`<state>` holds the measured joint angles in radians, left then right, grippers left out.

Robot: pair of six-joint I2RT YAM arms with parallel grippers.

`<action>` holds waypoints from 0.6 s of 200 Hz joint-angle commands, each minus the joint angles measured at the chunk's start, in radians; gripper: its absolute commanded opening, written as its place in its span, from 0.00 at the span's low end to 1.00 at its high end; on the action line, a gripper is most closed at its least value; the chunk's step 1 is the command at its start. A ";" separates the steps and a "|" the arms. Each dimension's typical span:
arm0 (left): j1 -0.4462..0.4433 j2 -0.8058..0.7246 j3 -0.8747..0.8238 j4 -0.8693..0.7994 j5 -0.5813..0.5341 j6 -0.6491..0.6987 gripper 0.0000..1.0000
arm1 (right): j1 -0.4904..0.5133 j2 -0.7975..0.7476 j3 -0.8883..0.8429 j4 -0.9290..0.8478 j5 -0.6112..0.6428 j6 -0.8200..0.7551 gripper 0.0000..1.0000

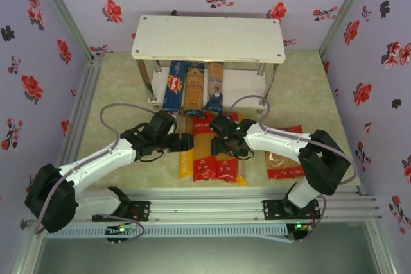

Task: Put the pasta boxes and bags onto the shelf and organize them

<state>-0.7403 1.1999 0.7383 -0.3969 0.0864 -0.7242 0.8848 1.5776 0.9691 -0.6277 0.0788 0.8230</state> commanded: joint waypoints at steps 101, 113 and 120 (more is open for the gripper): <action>0.055 0.007 -0.017 0.033 0.064 0.030 0.84 | -0.073 -0.126 -0.110 -0.168 0.093 0.016 0.60; 0.058 0.009 -0.019 0.038 0.067 0.031 0.84 | -0.086 -0.146 -0.123 -0.175 0.091 0.015 0.60; 0.059 0.011 -0.019 0.041 0.070 0.031 0.83 | -0.091 -0.153 -0.133 -0.178 0.089 0.013 0.59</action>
<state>-0.6933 1.1999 0.7353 -0.3729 0.1349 -0.7197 0.8223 1.4631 0.8783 -0.7025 0.1181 0.8227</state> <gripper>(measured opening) 0.837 0.598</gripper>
